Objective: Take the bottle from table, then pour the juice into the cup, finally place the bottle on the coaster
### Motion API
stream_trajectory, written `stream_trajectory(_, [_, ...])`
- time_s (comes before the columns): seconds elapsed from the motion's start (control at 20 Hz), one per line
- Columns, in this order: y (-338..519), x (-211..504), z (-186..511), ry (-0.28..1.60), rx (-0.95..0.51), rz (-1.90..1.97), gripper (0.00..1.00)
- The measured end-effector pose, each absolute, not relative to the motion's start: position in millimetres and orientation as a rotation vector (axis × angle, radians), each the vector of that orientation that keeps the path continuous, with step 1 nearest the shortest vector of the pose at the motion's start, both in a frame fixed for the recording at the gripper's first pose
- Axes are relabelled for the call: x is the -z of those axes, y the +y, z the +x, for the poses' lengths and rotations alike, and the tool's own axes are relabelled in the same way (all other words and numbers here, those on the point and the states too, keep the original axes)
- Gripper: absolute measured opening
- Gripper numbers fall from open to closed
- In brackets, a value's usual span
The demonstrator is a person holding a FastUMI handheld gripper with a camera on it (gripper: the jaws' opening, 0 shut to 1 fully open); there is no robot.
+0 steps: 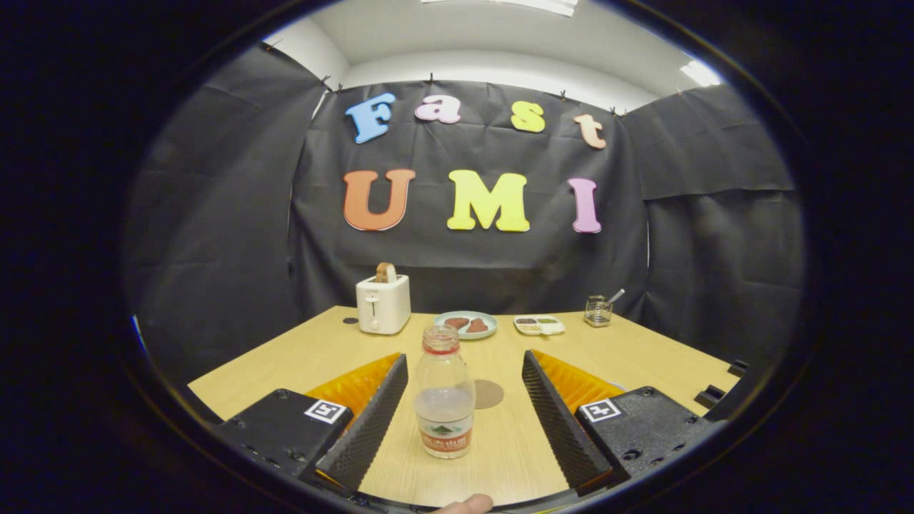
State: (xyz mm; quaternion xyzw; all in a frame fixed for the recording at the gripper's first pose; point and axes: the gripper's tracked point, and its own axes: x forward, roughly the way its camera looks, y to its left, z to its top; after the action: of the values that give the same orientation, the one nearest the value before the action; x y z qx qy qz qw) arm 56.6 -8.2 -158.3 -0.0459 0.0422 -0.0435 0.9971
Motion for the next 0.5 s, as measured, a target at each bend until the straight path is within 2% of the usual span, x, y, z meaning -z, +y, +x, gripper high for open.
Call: stream_trajectory(0.5, [-7.3,223.4,85.9,0.088,0.103,-0.101,1.00])
